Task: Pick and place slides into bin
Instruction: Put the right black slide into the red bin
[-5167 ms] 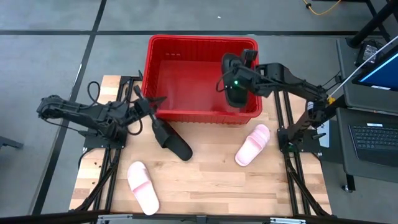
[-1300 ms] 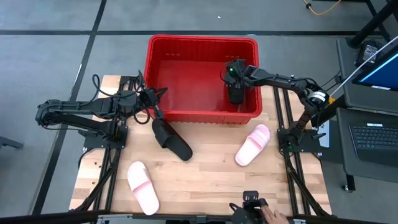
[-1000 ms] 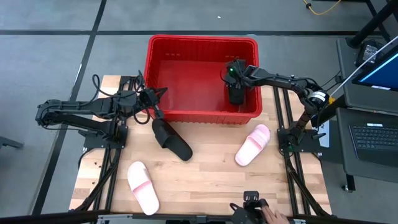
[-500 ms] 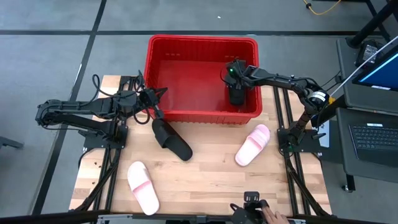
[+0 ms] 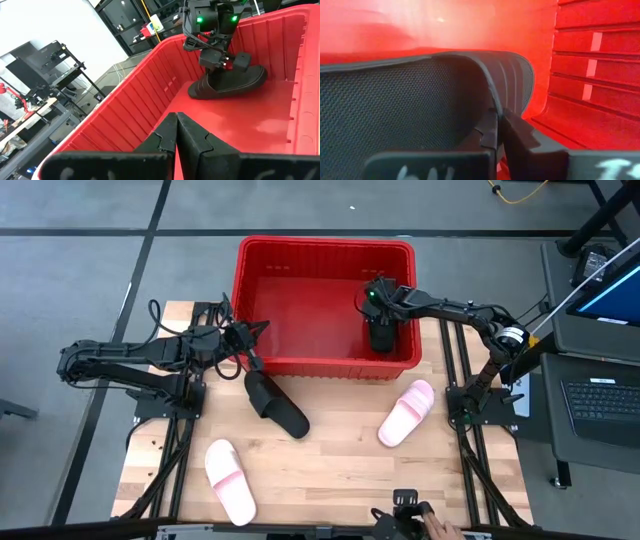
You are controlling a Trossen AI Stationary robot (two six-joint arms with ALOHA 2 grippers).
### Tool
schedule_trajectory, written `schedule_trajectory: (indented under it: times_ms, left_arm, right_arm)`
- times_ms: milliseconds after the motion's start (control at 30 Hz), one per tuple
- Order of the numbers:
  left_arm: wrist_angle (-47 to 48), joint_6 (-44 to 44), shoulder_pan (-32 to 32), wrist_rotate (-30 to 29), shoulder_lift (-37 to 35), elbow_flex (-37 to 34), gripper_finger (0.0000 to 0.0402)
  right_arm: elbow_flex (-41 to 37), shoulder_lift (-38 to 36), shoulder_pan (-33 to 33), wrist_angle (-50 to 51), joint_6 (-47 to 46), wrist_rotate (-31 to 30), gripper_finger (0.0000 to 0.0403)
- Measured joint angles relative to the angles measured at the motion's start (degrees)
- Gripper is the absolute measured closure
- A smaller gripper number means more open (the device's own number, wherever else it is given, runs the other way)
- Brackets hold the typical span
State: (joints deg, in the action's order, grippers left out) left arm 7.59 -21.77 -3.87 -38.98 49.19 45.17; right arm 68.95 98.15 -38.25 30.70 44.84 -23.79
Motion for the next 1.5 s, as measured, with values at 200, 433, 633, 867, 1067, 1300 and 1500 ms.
schedule_trajectory:
  times_ms: [200, 433, 633, 867, 1067, 1300, 1500]
  left_arm:
    - [0.0, 0.0, 0.0, 0.0, 0.0, 0.0, 0.0398]
    - [0.0, 0.0, 0.0, 0.0, 0.0, 0.0, 0.0398]
    - [0.0, 0.0, 0.0, 0.0, 0.0, 0.0, 0.0398]
    - [0.0, 0.0, 0.0, 0.0, 0.0, 0.0, 0.0398]
    - [0.0, 0.0, 0.0, 0.0, 0.0, 0.0, 0.0398]
    - [0.0, 0.0, 0.0, 0.0, 0.0, 0.0, 0.0398]
    - [0.0, 0.0, 0.0, 0.0, 0.0, 0.0, 0.0398]
  right_arm:
    - [0.0, 0.0, 0.0, 0.2, 0.0, 0.0, 0.0368]
    - [0.0, 0.0, 0.1, 1.5, -0.6, 0.1, 0.0365]
    - [0.0, 0.0, 0.1, 2.3, -2.8, 0.3, 0.0364]
    - [0.1, 0.0, 0.0, 2.6, -4.2, 1.9, 0.0335]
    - [0.0, 0.0, 0.0, 3.1, -4.5, 2.1, 0.0276]
    - [0.1, 0.0, 0.2, 3.8, -5.9, 2.1, 0.0226]
    - [0.1, 0.0, 0.5, 4.2, -6.7, 2.0, 0.0189]
